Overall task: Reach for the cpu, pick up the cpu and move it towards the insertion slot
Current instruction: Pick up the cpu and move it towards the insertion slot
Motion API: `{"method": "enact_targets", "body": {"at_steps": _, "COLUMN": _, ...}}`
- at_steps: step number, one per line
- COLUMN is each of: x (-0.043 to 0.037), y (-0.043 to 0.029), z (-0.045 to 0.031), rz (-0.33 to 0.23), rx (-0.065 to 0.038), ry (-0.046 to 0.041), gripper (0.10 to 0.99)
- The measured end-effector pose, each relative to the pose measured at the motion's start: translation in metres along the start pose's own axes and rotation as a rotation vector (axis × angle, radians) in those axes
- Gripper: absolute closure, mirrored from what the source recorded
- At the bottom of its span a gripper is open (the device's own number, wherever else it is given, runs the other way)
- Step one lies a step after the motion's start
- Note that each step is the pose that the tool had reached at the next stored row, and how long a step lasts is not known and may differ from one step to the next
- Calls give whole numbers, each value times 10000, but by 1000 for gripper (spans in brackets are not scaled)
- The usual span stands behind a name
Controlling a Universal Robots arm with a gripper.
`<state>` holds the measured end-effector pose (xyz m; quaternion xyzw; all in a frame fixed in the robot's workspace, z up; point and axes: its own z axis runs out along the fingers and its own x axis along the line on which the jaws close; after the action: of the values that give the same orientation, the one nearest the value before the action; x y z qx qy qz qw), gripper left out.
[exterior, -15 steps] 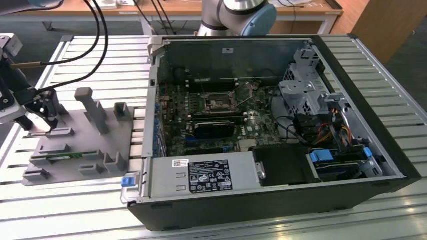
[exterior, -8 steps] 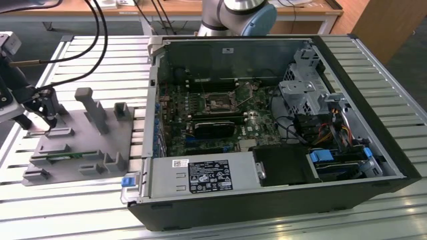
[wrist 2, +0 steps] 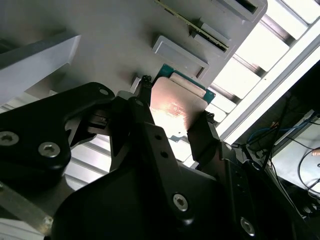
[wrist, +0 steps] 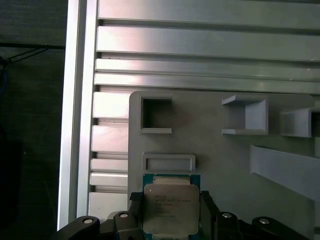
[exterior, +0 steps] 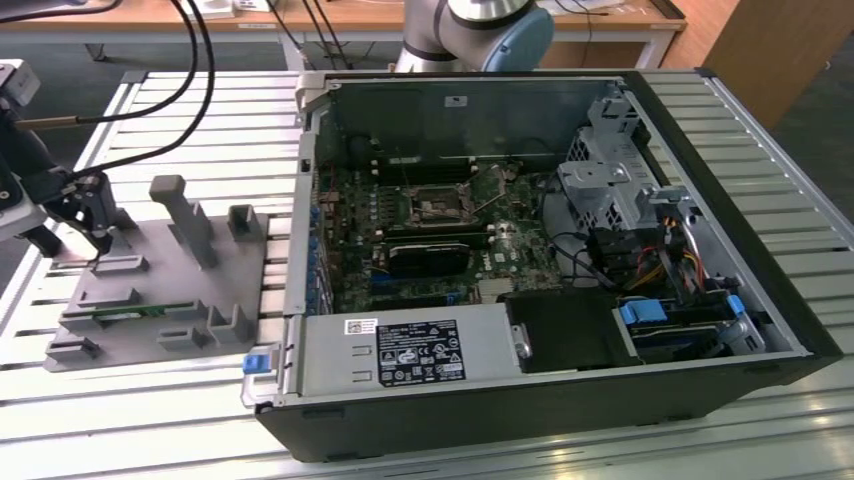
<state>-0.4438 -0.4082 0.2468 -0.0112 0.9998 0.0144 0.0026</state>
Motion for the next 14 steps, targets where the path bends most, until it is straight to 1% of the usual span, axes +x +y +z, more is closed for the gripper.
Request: {"method": "enact_targets", "body": {"at_steps": 14, "x": 0, "y": 2, "z": -57, "rz": 0, "rx": 21, "ry": 4, "gripper": 545}}
